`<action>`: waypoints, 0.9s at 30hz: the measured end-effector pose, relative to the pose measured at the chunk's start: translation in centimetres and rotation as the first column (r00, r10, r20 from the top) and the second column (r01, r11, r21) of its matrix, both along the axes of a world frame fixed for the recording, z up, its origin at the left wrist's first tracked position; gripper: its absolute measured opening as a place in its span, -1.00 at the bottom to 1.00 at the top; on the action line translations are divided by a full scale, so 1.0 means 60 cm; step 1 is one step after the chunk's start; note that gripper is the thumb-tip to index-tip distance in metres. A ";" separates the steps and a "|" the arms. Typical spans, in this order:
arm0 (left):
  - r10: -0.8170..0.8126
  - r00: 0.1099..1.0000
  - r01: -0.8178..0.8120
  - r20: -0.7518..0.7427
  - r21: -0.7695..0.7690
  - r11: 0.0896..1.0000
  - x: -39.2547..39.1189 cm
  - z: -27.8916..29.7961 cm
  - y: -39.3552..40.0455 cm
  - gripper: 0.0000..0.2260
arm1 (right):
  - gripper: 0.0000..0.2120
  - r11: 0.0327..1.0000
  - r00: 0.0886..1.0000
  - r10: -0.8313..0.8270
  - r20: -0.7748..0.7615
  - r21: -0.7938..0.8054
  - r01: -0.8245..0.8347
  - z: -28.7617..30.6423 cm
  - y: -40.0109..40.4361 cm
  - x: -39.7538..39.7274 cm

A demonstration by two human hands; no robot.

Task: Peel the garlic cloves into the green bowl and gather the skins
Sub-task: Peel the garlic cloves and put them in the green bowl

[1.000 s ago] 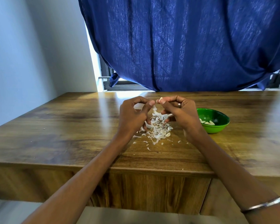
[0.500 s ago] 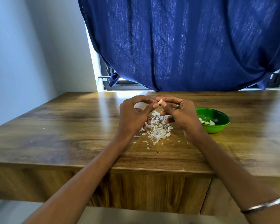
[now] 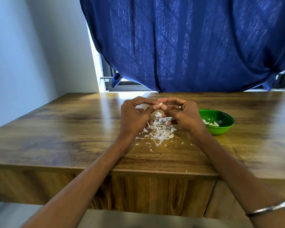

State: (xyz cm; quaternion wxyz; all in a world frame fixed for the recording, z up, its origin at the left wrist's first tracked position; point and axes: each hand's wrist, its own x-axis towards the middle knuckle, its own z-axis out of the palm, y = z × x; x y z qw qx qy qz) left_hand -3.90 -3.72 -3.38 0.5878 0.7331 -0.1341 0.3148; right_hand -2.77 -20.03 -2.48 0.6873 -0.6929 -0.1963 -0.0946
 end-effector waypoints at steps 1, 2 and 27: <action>0.005 1.000 -0.005 -0.001 0.005 1.000 0.000 0.000 0.000 -0.94 | -0.80 1.000 1.000 -0.006 0.006 -0.004 0.006 0.000 0.000 0.000; 0.010 1.000 -0.010 0.001 0.013 1.000 0.000 0.000 0.000 -0.94 | -0.80 1.000 1.000 -0.016 0.014 -0.007 0.017 0.000 0.001 0.001; 0.002 0.989 -0.018 0.145 0.114 0.993 -0.013 0.004 -0.007 -0.93 | -0.89 0.999 0.998 -0.040 0.042 -0.002 0.040 0.000 0.001 0.001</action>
